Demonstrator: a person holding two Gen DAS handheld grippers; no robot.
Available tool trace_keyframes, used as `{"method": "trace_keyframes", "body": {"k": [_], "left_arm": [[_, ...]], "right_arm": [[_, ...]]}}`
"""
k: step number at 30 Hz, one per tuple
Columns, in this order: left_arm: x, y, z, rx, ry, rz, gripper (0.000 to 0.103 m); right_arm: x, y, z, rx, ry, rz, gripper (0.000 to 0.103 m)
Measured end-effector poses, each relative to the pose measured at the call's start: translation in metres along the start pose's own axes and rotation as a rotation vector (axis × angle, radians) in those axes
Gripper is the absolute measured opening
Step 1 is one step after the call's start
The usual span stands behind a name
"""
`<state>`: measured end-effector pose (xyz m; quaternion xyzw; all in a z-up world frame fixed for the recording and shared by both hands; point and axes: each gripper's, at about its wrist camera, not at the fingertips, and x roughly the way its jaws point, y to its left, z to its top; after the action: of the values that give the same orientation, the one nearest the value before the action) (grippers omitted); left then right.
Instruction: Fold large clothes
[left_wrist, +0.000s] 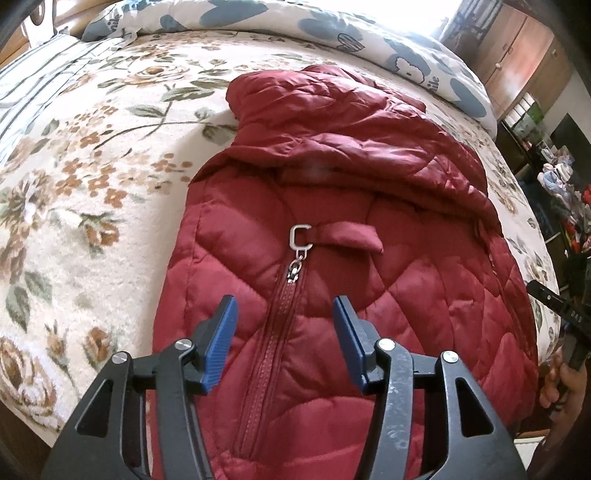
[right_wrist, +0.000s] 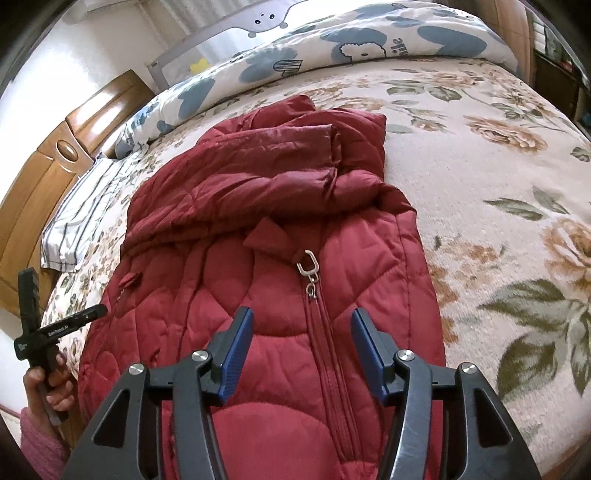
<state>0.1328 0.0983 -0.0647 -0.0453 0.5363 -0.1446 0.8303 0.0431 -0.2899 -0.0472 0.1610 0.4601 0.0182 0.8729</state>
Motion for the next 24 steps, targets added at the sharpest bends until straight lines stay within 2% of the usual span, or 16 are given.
{"method": "trace_keyframes", "body": {"k": [8, 14, 24], "left_arm": [[-0.019, 0.013, -0.021, -0.029, -0.007, 0.013, 0.056], [-0.032, 0.022, -0.035, -0.018, 0.006, 0.035, 0.057], [-0.048, 0.042, -0.061, -0.035, 0.024, 0.05, 0.061]], "right_arm": [[-0.016, 0.0, -0.024, -0.013, 0.025, -0.014, 0.062], [-0.036, -0.009, -0.047, 0.0, 0.048, -0.028, 0.062], [-0.06, -0.027, -0.079, 0.007, 0.094, -0.095, 0.064]]}}
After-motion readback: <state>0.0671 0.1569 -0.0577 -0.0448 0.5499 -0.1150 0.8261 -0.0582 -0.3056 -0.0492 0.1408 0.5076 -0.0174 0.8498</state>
